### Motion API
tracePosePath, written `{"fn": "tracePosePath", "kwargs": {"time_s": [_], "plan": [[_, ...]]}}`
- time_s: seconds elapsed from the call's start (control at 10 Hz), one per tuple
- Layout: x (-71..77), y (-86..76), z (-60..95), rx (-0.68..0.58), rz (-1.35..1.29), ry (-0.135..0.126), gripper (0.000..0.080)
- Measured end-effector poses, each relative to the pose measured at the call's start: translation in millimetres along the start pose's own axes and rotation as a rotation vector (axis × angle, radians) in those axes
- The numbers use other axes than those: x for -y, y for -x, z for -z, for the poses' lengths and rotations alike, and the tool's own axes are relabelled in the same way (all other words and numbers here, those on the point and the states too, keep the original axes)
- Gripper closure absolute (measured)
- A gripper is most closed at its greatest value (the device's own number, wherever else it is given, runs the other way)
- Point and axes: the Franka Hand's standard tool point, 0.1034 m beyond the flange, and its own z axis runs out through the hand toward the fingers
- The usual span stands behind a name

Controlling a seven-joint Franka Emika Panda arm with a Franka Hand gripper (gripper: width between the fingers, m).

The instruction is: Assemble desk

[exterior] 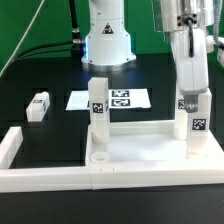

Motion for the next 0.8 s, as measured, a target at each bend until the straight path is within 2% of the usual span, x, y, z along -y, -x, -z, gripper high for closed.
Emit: {"fn": "tracePosePath", "kwargs": {"time_s": [0.1,0.2,0.3,0.4,0.6,0.7,0.8], "plan": [[-0.2,0.7,-0.1,-0.003,0.108,0.001,0.0320],[-2.1,8.9,-1.3,-0.015,0.394,0.007,0.0207],[-5.5,15.6,-3.1,-0.007,0.527,0.013,0.0207],[-4.6,13.4,-2.9,-0.011,0.592,0.012,0.0162],[-4.0,11.5,-2.8,-0.017,0.725,0.015,0.0153],[-2.8,9.5,-2.3,-0.028,0.842,0.020,0.0153],[1.2,7.6,-0.6,-0.048,1.095,0.025,0.0151]]}}
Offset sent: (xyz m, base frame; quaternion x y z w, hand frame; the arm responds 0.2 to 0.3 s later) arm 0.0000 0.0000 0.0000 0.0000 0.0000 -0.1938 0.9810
